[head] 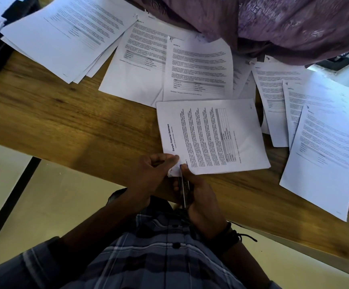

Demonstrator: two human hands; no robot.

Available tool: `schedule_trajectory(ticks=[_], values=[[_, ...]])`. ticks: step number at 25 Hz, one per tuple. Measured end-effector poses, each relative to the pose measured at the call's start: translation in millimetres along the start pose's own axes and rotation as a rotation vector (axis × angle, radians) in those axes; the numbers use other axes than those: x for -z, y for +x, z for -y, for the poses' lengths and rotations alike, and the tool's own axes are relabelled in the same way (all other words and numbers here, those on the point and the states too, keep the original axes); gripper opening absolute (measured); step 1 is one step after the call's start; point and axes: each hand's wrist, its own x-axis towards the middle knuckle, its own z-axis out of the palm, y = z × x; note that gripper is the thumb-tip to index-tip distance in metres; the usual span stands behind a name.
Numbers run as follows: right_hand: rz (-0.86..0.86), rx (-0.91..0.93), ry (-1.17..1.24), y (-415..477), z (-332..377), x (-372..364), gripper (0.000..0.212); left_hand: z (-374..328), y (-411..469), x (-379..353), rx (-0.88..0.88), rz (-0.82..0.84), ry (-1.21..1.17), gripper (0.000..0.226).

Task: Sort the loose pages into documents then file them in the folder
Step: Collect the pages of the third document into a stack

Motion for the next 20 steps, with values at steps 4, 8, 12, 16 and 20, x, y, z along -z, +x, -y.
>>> schedule_trajectory(ticks=[4,8,12,16,20], values=[[0.022,-0.058,0.004,-4.3,4.3,-1.5,0.041,-0.8,-3.7,-12.6,0.039,0.074,-0.048,0.034],[0.005,-0.063,0.066,-5.9,3.5,-1.9,0.029,1.1,-3.7,-23.7,0.079,0.061,-0.044,0.025],[0.008,-0.026,0.090,-8.5,3.1,0.4,0.027,5.8,-4.1,-27.6,0.068,-0.012,-0.014,0.020],[0.120,-0.046,-0.068,-7.1,11.0,6.0,0.035,4.5,-1.2,-24.9,0.091,-0.006,-0.022,0.026],[0.160,0.154,-0.517,-7.6,13.0,30.7,0.032,-0.6,0.7,-18.8,-0.059,-0.023,0.077,0.014]])
